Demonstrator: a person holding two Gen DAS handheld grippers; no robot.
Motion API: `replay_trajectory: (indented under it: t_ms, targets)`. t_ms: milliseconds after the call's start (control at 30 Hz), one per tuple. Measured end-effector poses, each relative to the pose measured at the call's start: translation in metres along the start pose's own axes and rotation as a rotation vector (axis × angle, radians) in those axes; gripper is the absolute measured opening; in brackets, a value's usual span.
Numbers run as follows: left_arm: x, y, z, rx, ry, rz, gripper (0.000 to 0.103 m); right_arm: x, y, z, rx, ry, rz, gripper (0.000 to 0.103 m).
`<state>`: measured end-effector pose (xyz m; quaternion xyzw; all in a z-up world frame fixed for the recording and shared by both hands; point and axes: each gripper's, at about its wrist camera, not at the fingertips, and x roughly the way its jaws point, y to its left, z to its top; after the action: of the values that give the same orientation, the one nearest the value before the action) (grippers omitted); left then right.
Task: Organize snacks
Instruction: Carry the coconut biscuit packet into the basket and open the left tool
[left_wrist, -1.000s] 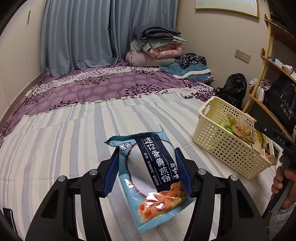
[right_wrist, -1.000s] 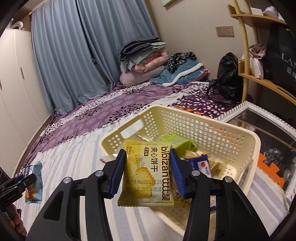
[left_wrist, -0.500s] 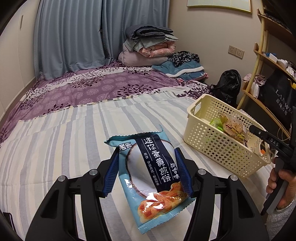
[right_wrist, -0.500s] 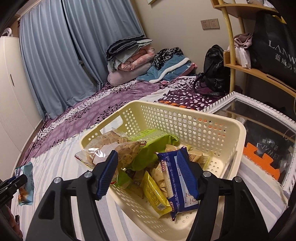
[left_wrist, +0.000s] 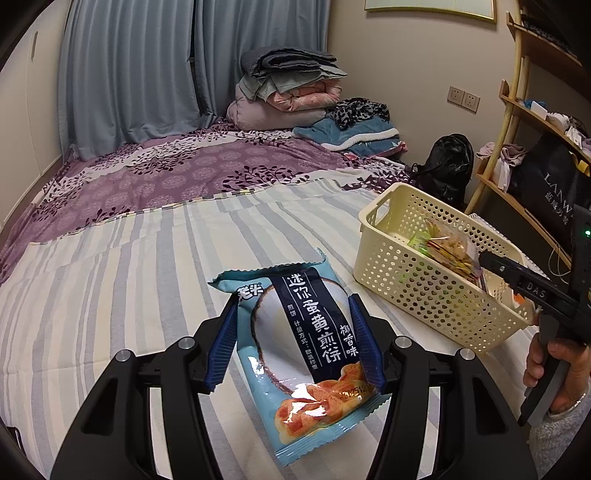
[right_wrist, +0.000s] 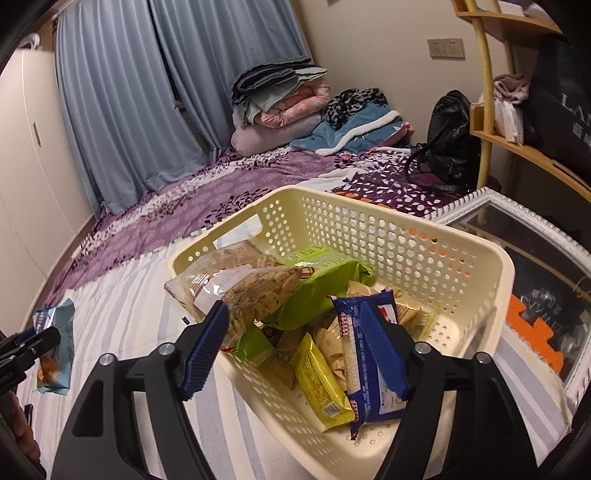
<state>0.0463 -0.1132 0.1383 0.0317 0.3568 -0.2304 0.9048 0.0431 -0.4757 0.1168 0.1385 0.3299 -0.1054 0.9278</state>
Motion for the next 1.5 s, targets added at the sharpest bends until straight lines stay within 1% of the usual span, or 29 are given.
replay_trajectory:
  t_ms: [100, 167, 267, 300, 500, 600, 667, 700, 967, 1000, 1033, 1067, 1200, 1333, 1500]
  targets:
    - [0.0, 0.001, 0.0, -0.001, 0.0, -0.004, 0.059, 0.01, 0.011, 0.008, -0.043, 0.019, -0.013, 0.075]
    - [0.0, 0.0, 0.0, -0.002, -0.001, -0.003, 0.059, 0.021, 0.019, 0.013, -0.083, 0.055, -0.06, 0.075]
    - [0.0, 0.003, 0.0, -0.01, -0.004, -0.006, 0.059, 0.033, 0.023, 0.019, -0.08, 0.117, -0.037, 0.075]
    - [0.001, 0.004, 0.001, -0.013, -0.005, -0.005, 0.059, 0.034, 0.024, 0.021, -0.071, 0.123, -0.043, 0.075]
    - [0.002, 0.009, 0.003, -0.028, -0.006, -0.014, 0.059, 0.026, 0.017, 0.025, -0.013, 0.098, -0.032, 0.076]
    - [0.004, 0.004, 0.007, -0.018, -0.007, -0.023, 0.059, 0.017, 0.014, 0.021, 0.006, 0.062, -0.032, 0.077]
    - [0.003, 0.0, 0.009, -0.008, -0.01, -0.028, 0.059, 0.008, 0.01, 0.019, 0.017, 0.032, -0.038, 0.081]
    - [0.003, -0.002, 0.011, -0.004, -0.011, -0.031, 0.059, 0.003, 0.008, 0.018, 0.019, 0.016, -0.043, 0.081]
    - [0.001, -0.033, 0.025, 0.05, -0.027, -0.072, 0.059, -0.025, -0.017, 0.013, 0.051, -0.05, -0.079, 0.081]
    - [0.001, -0.037, 0.027, 0.058, -0.029, -0.078, 0.059, -0.028, -0.021, 0.012, 0.06, -0.057, -0.083, 0.082]
    - [0.001, -0.044, 0.028, 0.069, -0.031, -0.085, 0.059, -0.031, -0.025, 0.012, 0.068, -0.065, -0.085, 0.088]
    - [0.001, -0.048, 0.03, 0.076, -0.032, -0.089, 0.059, -0.034, -0.029, 0.011, 0.073, -0.073, -0.088, 0.09]
    - [0.003, -0.067, 0.037, 0.104, -0.034, -0.108, 0.059, -0.045, -0.04, 0.008, 0.072, -0.097, -0.106, 0.09]
    - [0.005, -0.085, 0.045, 0.129, -0.037, -0.126, 0.059, -0.051, -0.052, 0.002, 0.093, -0.114, -0.116, 0.097]
    - [0.01, -0.11, 0.055, 0.165, -0.043, -0.148, 0.059, -0.054, -0.069, -0.003, 0.124, -0.11, -0.127, 0.098]
